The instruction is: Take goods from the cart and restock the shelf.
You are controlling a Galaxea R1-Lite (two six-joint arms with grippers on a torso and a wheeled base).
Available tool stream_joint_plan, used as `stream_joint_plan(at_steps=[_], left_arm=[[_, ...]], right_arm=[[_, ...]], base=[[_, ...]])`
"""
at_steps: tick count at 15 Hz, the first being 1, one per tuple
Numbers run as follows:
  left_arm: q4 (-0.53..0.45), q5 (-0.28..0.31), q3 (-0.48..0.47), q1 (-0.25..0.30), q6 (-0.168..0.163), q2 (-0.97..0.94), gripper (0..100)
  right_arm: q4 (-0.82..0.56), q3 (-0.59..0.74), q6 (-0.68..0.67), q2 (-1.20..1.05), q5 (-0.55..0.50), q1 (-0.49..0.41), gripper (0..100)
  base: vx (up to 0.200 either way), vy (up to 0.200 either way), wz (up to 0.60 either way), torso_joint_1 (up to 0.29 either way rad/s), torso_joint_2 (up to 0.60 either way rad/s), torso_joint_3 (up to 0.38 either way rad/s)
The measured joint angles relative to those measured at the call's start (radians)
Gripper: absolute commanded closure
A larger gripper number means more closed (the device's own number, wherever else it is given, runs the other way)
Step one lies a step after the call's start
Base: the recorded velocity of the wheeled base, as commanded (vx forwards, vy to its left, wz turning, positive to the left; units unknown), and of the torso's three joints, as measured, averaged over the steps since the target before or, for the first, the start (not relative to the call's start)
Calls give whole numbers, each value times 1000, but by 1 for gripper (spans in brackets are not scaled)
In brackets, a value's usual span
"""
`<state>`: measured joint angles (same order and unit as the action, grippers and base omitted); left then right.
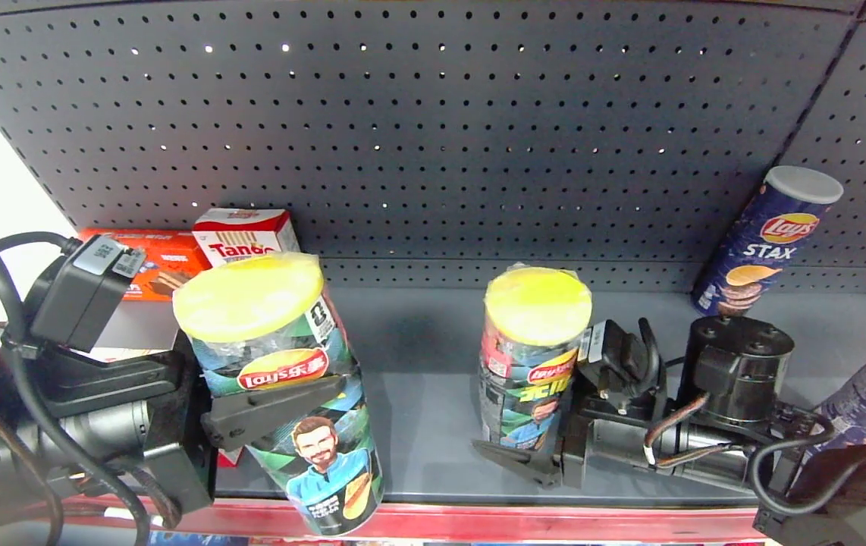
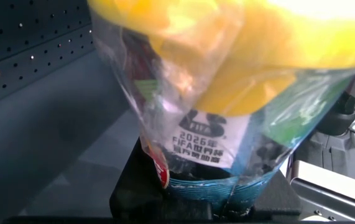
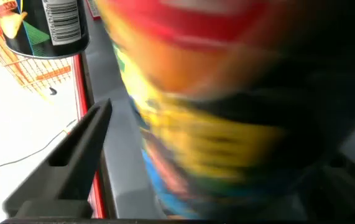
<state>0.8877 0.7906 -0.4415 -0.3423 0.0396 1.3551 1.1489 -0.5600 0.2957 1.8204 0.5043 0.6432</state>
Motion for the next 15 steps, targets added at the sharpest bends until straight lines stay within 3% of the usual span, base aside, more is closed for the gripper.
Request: stream_joint_plan(at_steps=[15], left_arm=[[0, 1, 0, -1, 0, 0, 100]], right_arm=[[-2, 169, 5, -134, -5, 11, 0]], base=[[0, 0, 0, 0, 0, 0]])
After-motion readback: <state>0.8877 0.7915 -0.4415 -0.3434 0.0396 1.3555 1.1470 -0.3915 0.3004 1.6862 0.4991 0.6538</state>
